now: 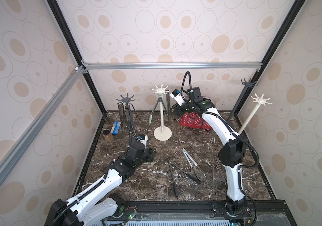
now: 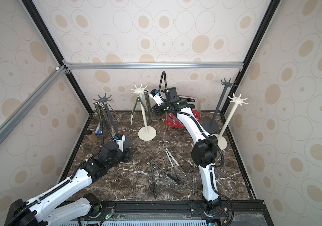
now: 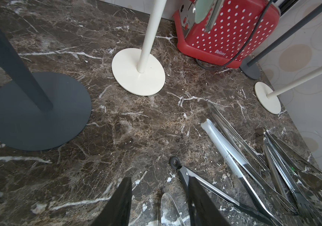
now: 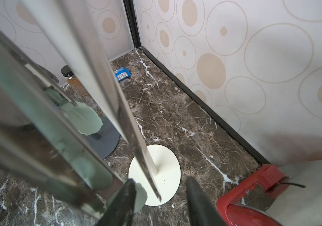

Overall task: Hang food tongs on kitchen utensil racks
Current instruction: Hang the food tongs on the rack.

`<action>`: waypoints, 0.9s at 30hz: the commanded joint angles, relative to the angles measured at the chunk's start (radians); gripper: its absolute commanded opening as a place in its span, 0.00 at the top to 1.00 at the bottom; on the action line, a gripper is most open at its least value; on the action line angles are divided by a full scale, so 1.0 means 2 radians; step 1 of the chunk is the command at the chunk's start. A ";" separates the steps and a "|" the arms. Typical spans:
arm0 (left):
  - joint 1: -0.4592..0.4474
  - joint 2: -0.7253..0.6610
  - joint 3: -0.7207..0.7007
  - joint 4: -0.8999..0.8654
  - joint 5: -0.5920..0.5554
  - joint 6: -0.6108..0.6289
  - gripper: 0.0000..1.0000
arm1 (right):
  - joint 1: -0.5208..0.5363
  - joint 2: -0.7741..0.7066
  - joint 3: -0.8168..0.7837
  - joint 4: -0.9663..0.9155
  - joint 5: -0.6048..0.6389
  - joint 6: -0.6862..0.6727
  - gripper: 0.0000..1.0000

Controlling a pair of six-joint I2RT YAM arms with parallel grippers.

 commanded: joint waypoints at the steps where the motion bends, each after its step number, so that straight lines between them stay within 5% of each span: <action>1: 0.003 -0.008 0.003 -0.015 0.006 0.006 0.53 | 0.003 -0.035 -0.019 0.000 0.010 -0.009 0.47; 12: 0.003 -0.002 0.014 -0.072 0.041 0.009 0.50 | 0.004 -0.137 -0.144 0.026 0.061 -0.017 0.42; 27: -0.020 0.078 0.029 -0.160 0.078 0.019 0.51 | 0.003 -0.367 -0.402 0.060 0.199 0.074 0.44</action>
